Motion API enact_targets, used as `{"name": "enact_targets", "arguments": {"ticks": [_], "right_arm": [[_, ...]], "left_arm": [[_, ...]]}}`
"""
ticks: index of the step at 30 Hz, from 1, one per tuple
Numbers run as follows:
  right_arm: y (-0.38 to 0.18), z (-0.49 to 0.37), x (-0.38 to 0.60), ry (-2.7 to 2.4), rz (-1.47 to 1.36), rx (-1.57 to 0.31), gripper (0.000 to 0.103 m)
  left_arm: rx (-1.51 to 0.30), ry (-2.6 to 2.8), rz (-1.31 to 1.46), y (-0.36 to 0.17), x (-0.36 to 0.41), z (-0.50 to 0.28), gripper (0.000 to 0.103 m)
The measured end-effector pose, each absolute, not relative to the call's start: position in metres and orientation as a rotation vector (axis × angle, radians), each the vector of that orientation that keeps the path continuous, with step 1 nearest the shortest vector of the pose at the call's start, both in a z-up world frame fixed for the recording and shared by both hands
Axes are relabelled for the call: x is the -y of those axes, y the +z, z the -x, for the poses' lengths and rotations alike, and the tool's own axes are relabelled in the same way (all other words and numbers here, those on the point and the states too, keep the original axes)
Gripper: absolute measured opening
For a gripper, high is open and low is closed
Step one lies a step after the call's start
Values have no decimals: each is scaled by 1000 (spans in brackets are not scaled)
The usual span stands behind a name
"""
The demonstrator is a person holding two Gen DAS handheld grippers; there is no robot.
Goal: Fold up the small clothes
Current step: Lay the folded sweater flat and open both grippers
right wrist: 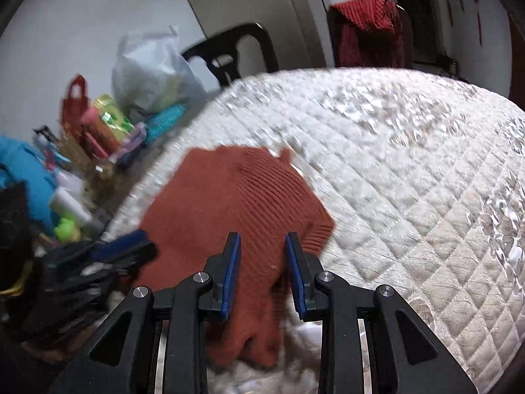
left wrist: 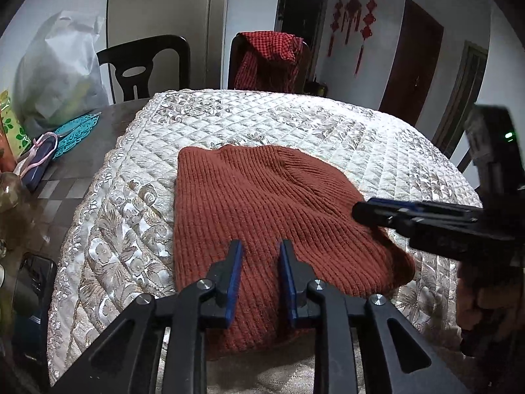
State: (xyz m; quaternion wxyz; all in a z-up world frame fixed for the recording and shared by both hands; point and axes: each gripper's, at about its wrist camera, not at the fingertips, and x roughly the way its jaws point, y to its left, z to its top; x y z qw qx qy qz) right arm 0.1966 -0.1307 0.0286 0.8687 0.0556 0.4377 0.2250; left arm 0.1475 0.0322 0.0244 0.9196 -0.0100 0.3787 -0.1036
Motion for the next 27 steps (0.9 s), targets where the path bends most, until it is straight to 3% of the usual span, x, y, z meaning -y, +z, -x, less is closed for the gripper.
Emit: {"name": "enact_targets", "arguments": {"ticks": [16, 22, 27], "right_arm": [[55, -164, 142, 489, -84, -833, 27], [59, -140, 129, 548, -30, -820, 18], [41, -136, 122, 545, 27, -863, 16]], "left_arm": [[-757, -174, 13, 31, -31, -137, 31], [-732, -133, 11, 37, -35, -119, 31], [-756, -125, 8, 27, -36, -115, 31]]}}
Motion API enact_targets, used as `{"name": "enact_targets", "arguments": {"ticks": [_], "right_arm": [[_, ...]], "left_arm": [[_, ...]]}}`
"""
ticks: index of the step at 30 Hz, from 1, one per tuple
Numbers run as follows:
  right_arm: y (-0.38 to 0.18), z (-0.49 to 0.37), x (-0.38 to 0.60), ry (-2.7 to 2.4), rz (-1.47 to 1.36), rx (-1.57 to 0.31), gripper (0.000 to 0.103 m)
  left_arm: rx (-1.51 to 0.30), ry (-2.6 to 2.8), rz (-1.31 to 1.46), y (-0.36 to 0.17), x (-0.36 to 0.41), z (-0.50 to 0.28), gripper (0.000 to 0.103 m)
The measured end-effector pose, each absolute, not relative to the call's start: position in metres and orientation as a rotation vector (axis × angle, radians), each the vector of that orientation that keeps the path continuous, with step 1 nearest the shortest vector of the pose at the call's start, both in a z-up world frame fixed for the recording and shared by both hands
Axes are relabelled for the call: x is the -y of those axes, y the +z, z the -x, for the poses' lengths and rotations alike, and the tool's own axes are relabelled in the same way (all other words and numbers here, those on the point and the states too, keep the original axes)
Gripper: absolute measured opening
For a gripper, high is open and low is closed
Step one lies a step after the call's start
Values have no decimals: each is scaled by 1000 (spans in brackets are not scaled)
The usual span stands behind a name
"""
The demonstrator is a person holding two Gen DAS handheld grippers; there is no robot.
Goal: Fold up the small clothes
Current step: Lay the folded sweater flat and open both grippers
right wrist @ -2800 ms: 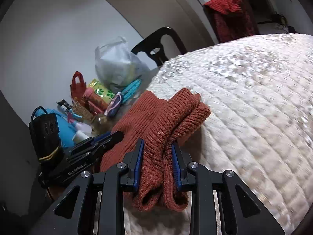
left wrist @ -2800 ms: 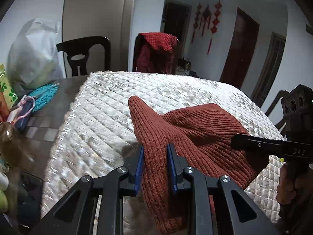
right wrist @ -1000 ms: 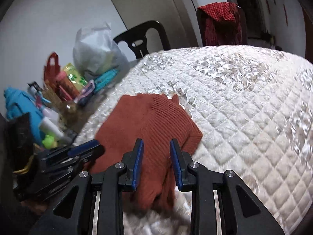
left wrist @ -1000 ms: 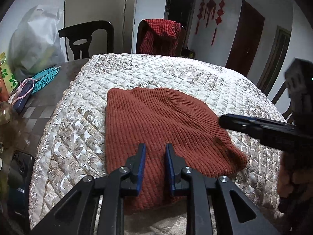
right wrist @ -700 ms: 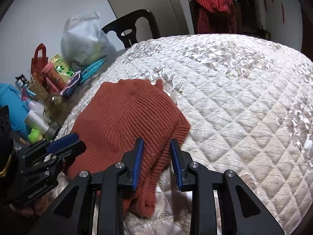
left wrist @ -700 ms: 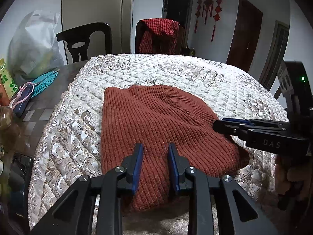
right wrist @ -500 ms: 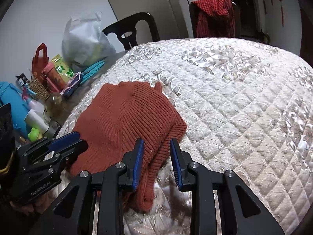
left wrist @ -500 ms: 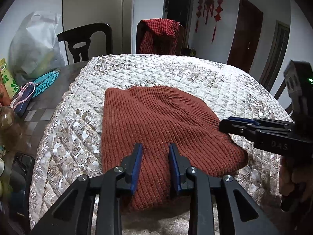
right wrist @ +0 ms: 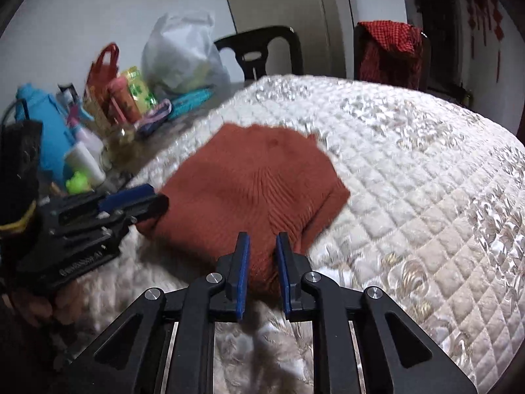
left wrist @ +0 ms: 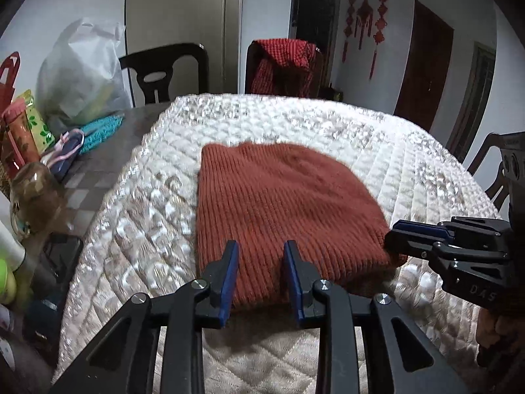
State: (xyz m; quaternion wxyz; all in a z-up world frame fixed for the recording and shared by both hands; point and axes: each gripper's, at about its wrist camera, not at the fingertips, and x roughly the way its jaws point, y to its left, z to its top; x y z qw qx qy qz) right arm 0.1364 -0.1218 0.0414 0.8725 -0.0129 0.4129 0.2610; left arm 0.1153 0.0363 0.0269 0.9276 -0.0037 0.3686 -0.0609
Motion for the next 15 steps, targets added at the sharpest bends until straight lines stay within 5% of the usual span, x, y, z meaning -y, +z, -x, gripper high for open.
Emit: {"name": "enact_targets", "arguments": {"ticks": [15], "right_arm": [[27, -138, 124, 522, 42, -890, 16]], "left_arm": [[-755, -110, -37, 17, -27, -110, 31]]}}
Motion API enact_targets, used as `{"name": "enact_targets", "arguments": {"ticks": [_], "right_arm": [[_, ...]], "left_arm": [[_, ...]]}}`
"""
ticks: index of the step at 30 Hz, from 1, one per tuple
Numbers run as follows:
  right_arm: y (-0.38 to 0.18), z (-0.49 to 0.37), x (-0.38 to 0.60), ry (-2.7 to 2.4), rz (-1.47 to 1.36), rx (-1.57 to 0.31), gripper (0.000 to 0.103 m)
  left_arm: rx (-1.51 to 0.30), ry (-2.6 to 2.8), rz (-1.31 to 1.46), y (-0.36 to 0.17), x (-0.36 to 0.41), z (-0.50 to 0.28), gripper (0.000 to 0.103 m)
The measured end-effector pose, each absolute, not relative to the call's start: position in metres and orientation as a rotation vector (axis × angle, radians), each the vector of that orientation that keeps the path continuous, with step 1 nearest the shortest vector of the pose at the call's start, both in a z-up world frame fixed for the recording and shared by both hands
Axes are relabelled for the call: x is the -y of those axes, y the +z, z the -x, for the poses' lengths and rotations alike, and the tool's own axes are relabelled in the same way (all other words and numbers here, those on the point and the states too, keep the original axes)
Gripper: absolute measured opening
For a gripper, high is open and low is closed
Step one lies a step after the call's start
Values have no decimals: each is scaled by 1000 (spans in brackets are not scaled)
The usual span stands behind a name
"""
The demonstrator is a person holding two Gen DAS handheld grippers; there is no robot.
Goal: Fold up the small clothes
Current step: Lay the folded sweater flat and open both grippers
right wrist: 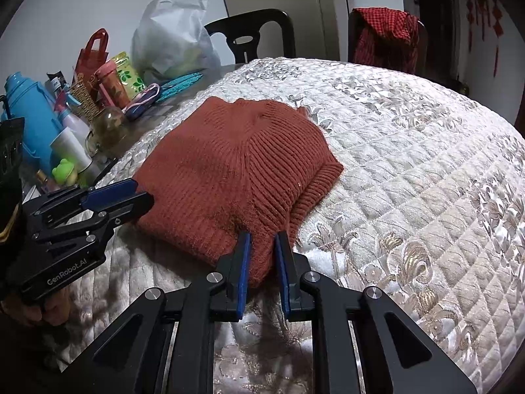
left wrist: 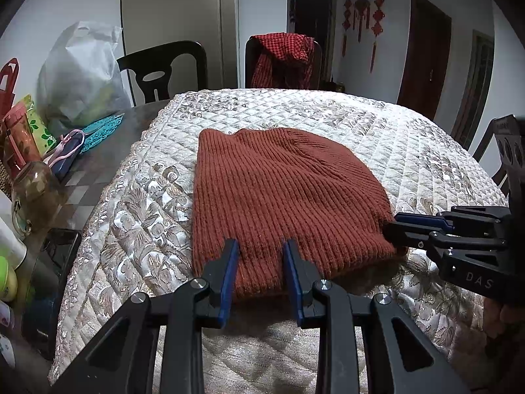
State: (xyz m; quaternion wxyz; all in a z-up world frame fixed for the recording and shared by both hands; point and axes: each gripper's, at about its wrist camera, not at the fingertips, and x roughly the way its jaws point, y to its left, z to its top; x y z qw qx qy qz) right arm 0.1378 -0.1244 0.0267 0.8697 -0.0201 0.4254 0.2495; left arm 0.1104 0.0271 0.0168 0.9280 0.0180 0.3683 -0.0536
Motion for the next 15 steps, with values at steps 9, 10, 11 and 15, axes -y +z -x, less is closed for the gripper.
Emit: {"name": "enact_targets", "arguments": {"ticks": [9, 10, 11, 15], "right_arm": [[32, -133, 131, 527, 4, -896, 20], [33, -131, 132, 527, 1, -895, 20], [35, -128, 133, 529, -1, -892, 20], [39, -116, 136, 533, 7, -888, 20]], "left_arm": [[-763, -101, -22, 23, -30, -105, 31], [-765, -97, -18, 23, -31, -103, 31], [-766, -95, -17, 23, -32, -101, 31], [-765, -88, -22, 25, -32, -92, 31]]}}
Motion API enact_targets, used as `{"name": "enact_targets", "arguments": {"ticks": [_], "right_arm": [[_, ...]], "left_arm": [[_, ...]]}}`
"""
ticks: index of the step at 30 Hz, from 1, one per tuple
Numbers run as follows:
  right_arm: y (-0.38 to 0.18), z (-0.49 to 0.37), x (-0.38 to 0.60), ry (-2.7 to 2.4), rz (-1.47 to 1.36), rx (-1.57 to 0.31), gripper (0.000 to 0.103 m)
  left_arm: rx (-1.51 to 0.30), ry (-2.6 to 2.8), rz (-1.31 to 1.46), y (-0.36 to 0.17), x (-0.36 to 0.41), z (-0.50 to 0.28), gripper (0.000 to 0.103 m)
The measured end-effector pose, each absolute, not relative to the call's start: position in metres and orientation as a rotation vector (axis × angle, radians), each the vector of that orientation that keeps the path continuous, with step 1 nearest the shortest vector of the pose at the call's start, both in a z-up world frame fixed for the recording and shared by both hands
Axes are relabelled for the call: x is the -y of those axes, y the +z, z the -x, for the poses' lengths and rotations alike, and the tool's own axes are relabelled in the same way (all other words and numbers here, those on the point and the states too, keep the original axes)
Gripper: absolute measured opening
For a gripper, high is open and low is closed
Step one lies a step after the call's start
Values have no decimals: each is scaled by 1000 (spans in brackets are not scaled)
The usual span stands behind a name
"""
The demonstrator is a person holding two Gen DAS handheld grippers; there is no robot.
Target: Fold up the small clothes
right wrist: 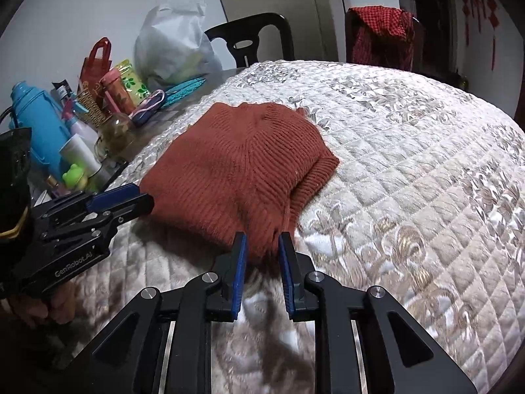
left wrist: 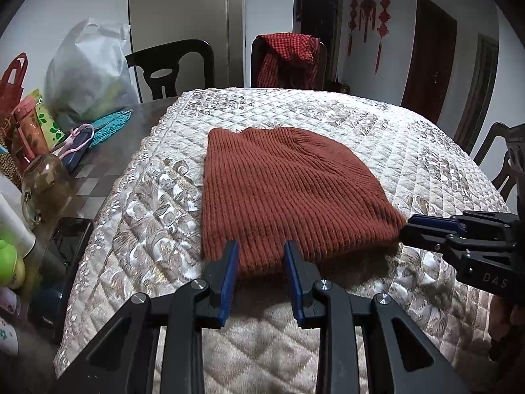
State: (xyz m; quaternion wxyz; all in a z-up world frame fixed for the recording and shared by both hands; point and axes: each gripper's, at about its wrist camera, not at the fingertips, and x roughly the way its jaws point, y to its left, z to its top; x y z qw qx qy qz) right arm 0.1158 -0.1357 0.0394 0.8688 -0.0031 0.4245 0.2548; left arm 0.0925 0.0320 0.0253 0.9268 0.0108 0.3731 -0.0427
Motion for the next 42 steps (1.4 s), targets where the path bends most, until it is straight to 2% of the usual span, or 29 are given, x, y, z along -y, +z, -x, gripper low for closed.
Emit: {"name": "enact_targets", "arguments": {"ticks": [3, 5, 11, 22, 28, 30, 32, 35, 42], "right_arm": [[43, -104, 138, 537, 24, -880, 21], [45, -95, 141, 531, 36, -871, 27], [41, -83, 150, 491, 69, -872, 27], [19, -80, 150, 420, 138, -920, 28], [13, -79, 150, 415, 138, -916, 30], [12, -78, 149, 416, 141, -909, 32], [12, -76, 148, 428, 140, -908, 39], [11, -75, 143, 429, 163, -906, 45], [12, -75, 142, 425, 168, -906, 45]], "left_arm": [[-766, -84, -27, 27, -32, -85, 33], [-768, -78, -33, 26, -33, -79, 40], [-789, -48, -45, 19, -38, -66, 52], [-877, 22, -25, -6, -57, -67, 54], [-884, 19, -3, -8, -62, -68, 61], [-884, 16, -4, -8, -63, -68, 62], [-884, 18, -11, -8, -63, -69, 63], [-885, 13, -19, -8, -63, -69, 63], [-885, 6, -25, -9, -64, -71, 68]]}}
